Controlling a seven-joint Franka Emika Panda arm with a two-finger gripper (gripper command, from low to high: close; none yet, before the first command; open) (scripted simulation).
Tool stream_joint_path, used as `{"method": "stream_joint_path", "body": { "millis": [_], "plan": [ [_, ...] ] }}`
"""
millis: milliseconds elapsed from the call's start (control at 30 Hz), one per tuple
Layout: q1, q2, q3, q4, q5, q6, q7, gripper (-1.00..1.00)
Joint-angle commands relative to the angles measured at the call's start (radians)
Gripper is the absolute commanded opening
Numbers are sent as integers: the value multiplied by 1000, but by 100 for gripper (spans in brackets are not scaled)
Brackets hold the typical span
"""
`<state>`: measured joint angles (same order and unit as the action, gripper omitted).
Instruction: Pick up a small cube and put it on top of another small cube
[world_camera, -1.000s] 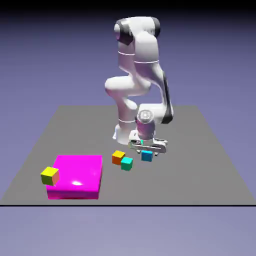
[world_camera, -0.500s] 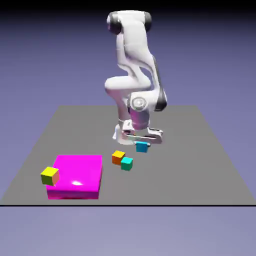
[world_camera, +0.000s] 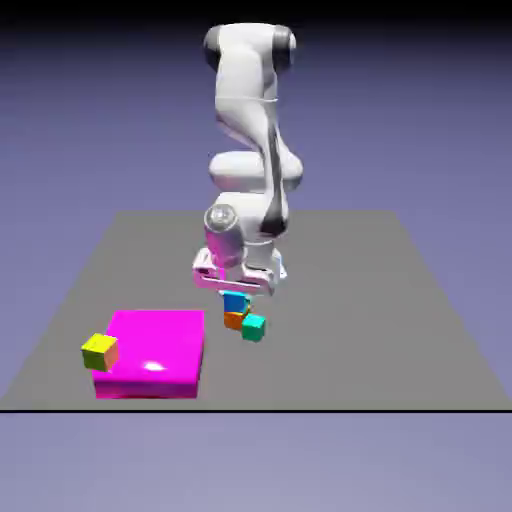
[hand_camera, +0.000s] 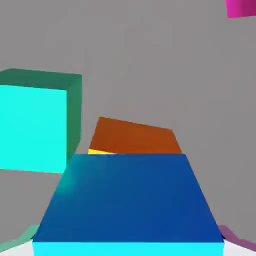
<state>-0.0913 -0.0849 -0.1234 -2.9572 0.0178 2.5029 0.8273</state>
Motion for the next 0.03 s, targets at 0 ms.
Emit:
{"method": "stream_joint_path", "body": {
  "millis": [0],
  "plan": [
    [-1,-34,-1,10,-6,-43,5,100]
  ]
}}
